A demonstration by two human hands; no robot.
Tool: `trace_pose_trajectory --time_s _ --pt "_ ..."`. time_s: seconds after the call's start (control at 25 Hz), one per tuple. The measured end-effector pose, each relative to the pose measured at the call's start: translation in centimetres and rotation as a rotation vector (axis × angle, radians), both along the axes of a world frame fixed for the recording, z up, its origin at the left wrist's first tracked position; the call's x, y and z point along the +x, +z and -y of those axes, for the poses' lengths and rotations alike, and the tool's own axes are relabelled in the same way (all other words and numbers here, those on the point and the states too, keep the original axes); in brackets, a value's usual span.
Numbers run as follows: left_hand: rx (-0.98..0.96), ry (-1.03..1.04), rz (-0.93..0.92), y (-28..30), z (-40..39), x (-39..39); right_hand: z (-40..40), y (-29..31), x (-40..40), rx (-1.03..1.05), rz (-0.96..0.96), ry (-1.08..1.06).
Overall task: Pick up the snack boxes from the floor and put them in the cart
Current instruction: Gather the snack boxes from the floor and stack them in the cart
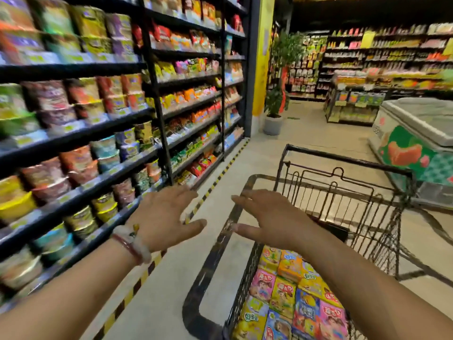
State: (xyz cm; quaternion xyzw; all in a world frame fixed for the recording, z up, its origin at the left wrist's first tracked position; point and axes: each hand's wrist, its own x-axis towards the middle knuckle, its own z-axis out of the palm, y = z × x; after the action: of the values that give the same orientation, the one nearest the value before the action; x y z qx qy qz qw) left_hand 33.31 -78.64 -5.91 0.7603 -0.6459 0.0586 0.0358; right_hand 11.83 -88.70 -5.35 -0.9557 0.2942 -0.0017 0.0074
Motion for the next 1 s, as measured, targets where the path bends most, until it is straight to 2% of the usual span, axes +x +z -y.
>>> trace_pose_trajectory --time_s 0.2,0.56,0.68,1.0 --pt "0.0 0.155 0.014 -0.2 -9.4 0.1 -5.2 0.1 2.4 -0.097 0.07 0.143" --pt "-0.089 0.527 0.034 0.9 -29.7 3.5 -18.6 2.2 11.0 -0.054 0.178 0.473" --pt "-0.099 0.627 0.046 1.6 -38.2 3.4 -25.6 2.9 13.7 -0.082 0.193 0.61" --pt "-0.088 0.933 0.078 2.6 -63.6 0.0 -47.6 2.6 18.4 0.026 0.24 0.933"
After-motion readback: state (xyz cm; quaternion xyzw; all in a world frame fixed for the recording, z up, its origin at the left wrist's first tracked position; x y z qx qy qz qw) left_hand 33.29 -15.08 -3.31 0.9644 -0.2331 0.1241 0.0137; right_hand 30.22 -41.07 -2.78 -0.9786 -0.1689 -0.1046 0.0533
